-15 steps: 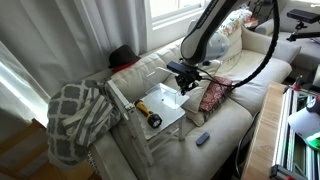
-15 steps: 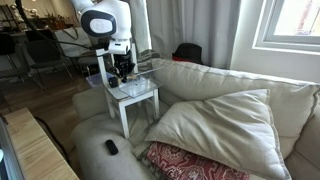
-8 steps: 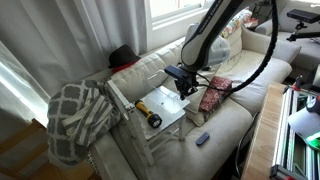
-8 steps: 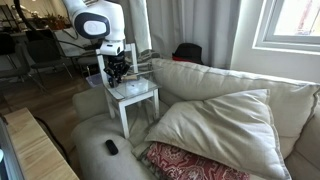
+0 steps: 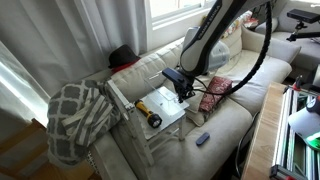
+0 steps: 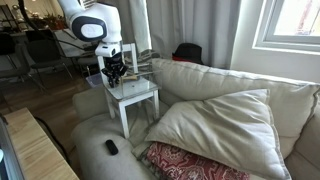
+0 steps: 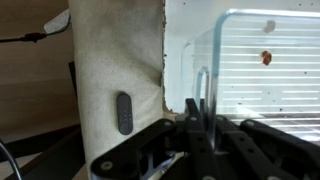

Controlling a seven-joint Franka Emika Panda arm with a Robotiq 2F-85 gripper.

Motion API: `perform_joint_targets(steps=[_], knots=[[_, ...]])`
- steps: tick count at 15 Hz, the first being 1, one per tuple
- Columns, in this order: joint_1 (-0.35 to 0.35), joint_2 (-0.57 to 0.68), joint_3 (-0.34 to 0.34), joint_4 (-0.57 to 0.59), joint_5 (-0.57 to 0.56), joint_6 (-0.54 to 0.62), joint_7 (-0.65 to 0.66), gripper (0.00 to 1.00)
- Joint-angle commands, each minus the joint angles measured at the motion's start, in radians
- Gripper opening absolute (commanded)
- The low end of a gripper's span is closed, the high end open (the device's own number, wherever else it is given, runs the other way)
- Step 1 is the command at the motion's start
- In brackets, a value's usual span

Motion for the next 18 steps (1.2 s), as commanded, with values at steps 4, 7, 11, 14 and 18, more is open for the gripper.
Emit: perform_joint_targets(steps=[4, 7, 11, 14, 18], knots=[[0.013, 0.027, 0.031, 0.020, -0.002, 0.029, 0.065, 0.01], [0.037, 0.045, 0.010, 0.026, -0.028, 0.034, 0.094, 0.01], [0.037, 0.064, 0.011, 0.040, -0.031, 0.026, 0.119, 0.08], [0.022, 0.059, 0.024, 0.047, -0.022, 0.014, 0.106, 0.36], [0.025, 0.014, 0.010, 0.031, -0.034, 0.009, 0.108, 0.65]])
